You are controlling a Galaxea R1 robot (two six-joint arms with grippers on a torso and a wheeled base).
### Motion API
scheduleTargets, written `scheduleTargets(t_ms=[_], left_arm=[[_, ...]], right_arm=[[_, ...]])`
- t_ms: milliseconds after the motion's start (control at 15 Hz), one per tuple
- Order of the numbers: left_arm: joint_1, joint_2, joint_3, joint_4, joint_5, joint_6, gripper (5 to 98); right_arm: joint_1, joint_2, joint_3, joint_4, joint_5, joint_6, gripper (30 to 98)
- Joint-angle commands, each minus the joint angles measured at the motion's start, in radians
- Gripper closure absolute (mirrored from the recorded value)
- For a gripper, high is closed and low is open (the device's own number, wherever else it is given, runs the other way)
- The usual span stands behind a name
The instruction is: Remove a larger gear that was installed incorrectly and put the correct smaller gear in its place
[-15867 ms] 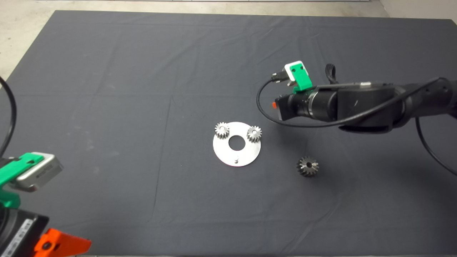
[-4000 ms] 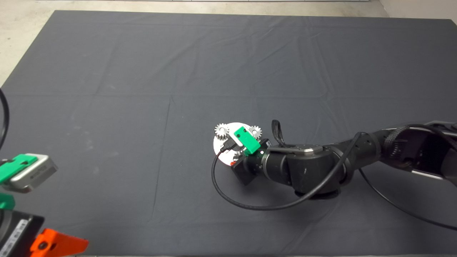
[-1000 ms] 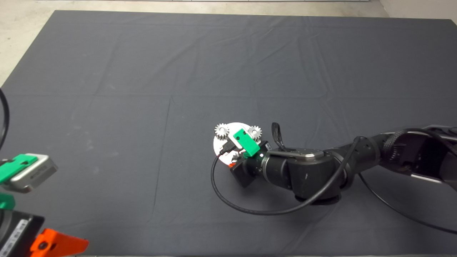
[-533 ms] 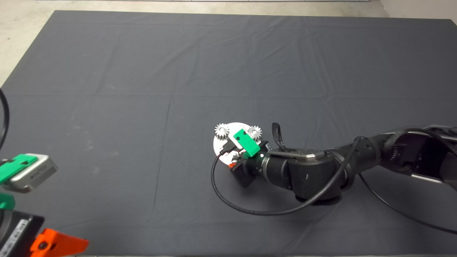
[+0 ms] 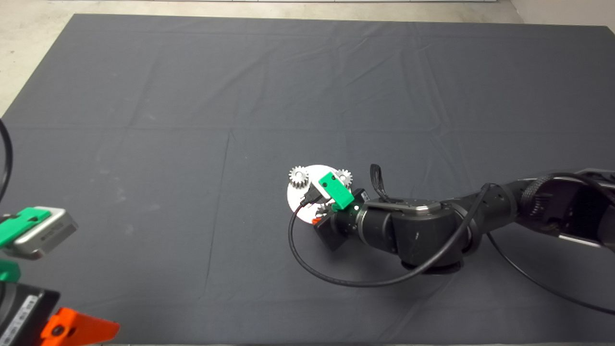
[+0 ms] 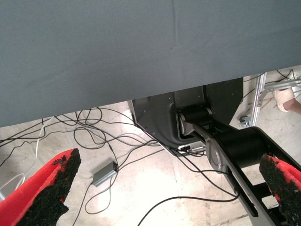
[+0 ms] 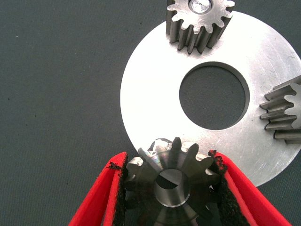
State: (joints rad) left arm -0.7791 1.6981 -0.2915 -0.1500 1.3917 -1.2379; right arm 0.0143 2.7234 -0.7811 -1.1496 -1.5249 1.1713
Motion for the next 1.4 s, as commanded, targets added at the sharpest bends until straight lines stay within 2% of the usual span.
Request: scheduleTargets(t_ms=[0, 667, 1333], left_arm=[[-0.008, -0.002, 0.014, -0.017, 0.001, 0.003, 6.0], [-0.008, -0.004, 0.014, -0.017, 0.001, 0.003, 6.0], [-0.008, -0.004, 0.014, -0.017, 0.001, 0.003, 6.0]], right_arm=[[0.015, 0.011, -0.021, -0.016, -0.055, -0.001, 87.3], [0.013, 0.049, -0.045, -0.016, -0.056, 0.004, 87.3], [-0.005, 0.036, -0.013, -0.012, -0.055, -0.002, 87.1]])
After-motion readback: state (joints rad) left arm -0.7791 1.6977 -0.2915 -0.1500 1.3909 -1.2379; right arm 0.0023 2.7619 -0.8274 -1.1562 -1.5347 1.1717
